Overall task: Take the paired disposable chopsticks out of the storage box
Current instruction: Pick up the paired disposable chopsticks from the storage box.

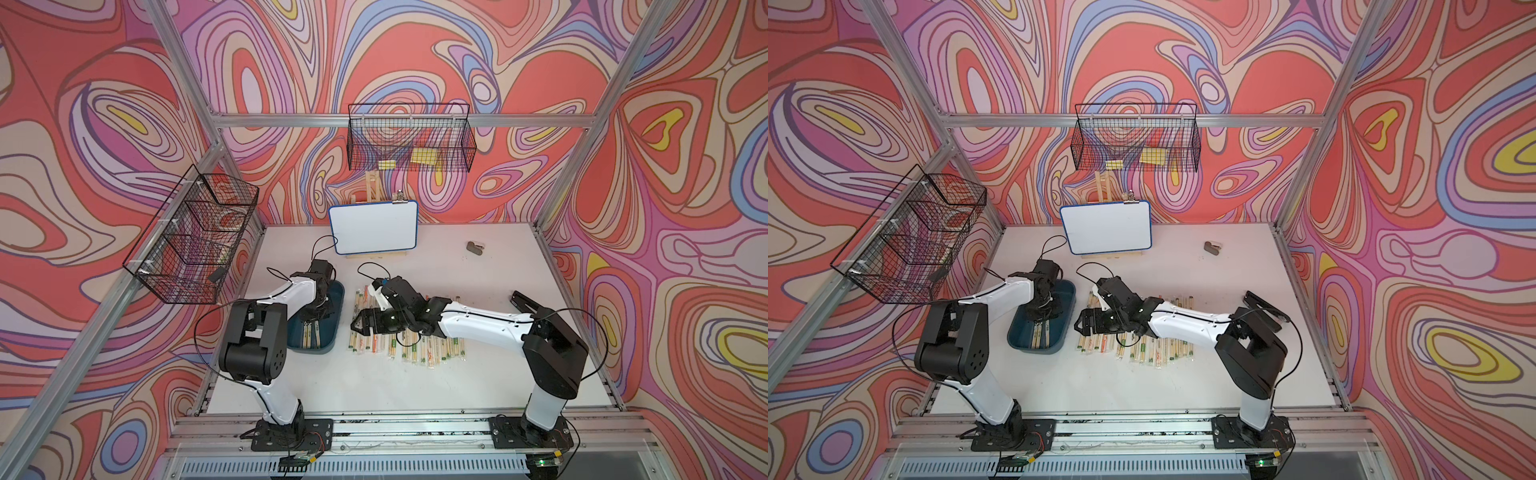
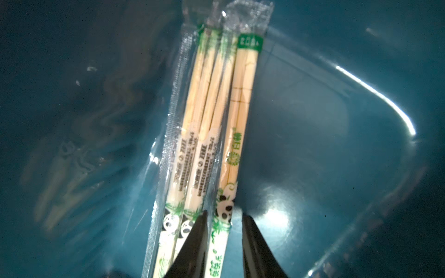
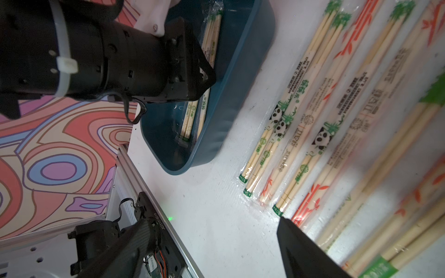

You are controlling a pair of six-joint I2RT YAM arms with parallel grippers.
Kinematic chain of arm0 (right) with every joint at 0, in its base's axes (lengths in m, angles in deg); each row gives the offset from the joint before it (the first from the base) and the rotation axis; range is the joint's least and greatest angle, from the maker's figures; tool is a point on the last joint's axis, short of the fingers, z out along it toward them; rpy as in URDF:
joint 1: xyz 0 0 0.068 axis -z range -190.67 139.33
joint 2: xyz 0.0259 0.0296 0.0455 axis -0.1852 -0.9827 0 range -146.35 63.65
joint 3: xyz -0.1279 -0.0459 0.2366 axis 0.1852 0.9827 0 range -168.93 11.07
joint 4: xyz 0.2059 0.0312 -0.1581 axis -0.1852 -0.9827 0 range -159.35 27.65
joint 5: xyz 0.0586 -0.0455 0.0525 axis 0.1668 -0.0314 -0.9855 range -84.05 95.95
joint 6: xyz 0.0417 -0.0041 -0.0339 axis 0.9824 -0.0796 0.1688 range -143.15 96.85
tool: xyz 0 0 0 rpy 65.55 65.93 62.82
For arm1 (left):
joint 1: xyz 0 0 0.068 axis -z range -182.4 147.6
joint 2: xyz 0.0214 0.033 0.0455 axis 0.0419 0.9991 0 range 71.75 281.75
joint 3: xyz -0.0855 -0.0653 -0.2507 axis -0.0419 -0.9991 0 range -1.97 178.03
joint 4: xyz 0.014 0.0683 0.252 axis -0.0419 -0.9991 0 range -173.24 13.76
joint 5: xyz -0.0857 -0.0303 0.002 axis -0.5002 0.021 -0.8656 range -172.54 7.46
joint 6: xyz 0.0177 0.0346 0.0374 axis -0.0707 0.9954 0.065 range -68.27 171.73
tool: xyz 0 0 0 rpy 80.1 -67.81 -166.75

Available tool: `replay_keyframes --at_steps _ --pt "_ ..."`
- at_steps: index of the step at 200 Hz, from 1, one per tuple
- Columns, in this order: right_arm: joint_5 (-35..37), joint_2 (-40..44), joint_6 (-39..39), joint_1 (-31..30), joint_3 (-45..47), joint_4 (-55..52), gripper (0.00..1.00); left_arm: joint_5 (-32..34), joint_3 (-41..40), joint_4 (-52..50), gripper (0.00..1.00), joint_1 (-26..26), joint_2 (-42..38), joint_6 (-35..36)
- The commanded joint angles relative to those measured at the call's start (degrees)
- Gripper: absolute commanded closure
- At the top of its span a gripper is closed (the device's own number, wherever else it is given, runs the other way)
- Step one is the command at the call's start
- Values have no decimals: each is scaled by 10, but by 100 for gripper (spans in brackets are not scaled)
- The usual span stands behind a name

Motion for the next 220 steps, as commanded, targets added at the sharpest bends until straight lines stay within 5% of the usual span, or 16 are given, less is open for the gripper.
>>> replay_keyframes --at_steps 1,220 --pt "-1 -6 -3 -2 -8 -4 11 -6 -12 10 71 -5 13 -2" --pt "0 -15 -8 -2 -26 -14 11 -24 11 -23 100 -6 -32 17"
